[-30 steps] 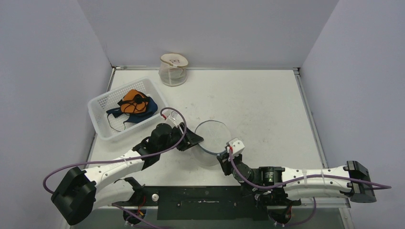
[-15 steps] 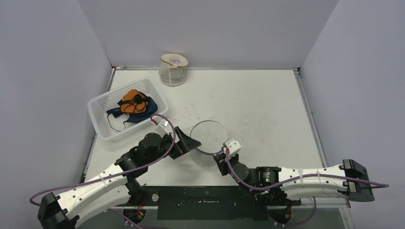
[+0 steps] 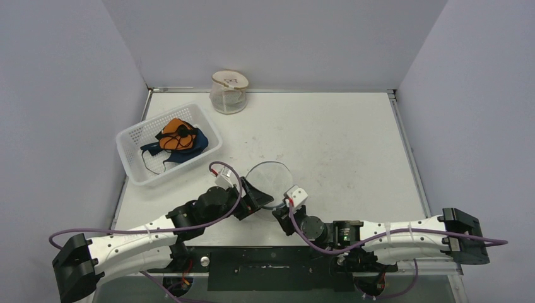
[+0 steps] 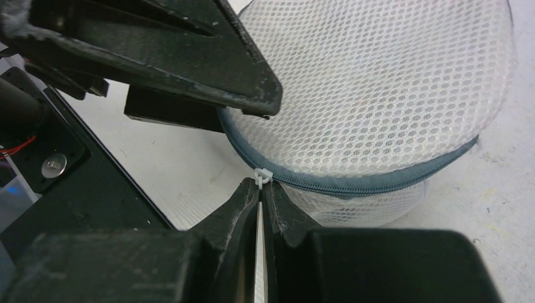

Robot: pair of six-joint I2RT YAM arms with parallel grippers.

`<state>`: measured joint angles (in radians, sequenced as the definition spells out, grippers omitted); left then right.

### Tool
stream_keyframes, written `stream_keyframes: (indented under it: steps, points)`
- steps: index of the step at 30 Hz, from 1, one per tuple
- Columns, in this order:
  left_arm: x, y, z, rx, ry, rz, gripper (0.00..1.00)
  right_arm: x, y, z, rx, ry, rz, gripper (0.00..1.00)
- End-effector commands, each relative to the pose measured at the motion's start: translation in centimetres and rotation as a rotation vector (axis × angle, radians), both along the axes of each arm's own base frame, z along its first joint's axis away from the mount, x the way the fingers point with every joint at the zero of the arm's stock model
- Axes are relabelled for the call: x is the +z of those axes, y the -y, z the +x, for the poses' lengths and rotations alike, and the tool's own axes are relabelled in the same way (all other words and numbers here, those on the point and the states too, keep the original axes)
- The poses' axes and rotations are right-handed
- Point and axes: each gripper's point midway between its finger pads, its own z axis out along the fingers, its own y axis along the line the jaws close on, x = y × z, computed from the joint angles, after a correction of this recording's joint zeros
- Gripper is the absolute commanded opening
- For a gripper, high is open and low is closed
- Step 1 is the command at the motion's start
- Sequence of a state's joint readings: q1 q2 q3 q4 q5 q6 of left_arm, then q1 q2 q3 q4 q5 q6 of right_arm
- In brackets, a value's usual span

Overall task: Unzip the laundry bag and remove the bra
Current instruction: Unzip the laundry bag at the center of the board.

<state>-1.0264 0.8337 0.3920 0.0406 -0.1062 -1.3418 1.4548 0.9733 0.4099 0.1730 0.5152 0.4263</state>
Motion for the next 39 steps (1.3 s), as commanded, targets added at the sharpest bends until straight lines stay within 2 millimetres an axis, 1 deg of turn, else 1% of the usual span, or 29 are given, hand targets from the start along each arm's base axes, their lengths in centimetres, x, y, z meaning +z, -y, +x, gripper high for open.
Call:
stream_keyframes:
  steps: [1,2,4,6,12,15,23,27,31,35,37,39]
  points:
    - [3.0,0.8,1.7,0.077,0.055,-0.128,0.74,3.5,-2.4,-0.6,0.054,0.016,0.115,0.05]
    - [3.0,0.8,1.9,0.084,0.056,-0.127,0.70,3.6,-2.5,-0.7,0.058,0.015,0.120,0.05]
    - [3.1,0.7,2.2,0.101,0.064,-0.122,0.67,4.0,-2.7,-0.7,0.061,0.017,0.128,0.05]
    - [2.9,0.4,2.6,0.122,0.066,-0.110,0.61,4.2,-2.7,-0.6,0.053,0.017,0.131,0.05]
    - [2.7,-0.4,3.5,0.146,0.076,-0.094,0.34,4.9,-2.8,-0.1,0.008,-0.002,0.118,0.05]
    - [2.6,-0.7,3.9,0.156,0.078,-0.087,0.22,4.8,-2.7,0.2,-0.035,-0.020,0.086,0.05]
    - [1.2,-1.8,4.8,0.199,0.067,-0.056,0.00,4.4,-1.9,0.3,-0.077,-0.058,0.066,0.05]
    - [1.0,-2.3,5.3,0.215,0.076,-0.041,0.00,4.8,-1.1,0.2,-0.076,-0.056,0.075,0.05]
    - [0.8,-3.0,5.7,0.230,0.077,-0.028,0.00,4.0,0.7,0.6,-0.124,-0.043,0.036,0.05]
    - [1.1,-3.3,6.0,0.215,0.089,-0.038,0.00,3.2,2.6,1.4,-0.205,-0.037,0.014,0.05]
    - [1.5,-3.2,6.3,0.196,0.097,-0.049,0.00,2.8,3.3,1.7,-0.241,-0.034,0.011,0.05]
    - [1.5,-3.0,6.6,0.168,0.100,-0.044,0.00,2.6,3.6,1.9,-0.257,-0.032,0.015,0.05]
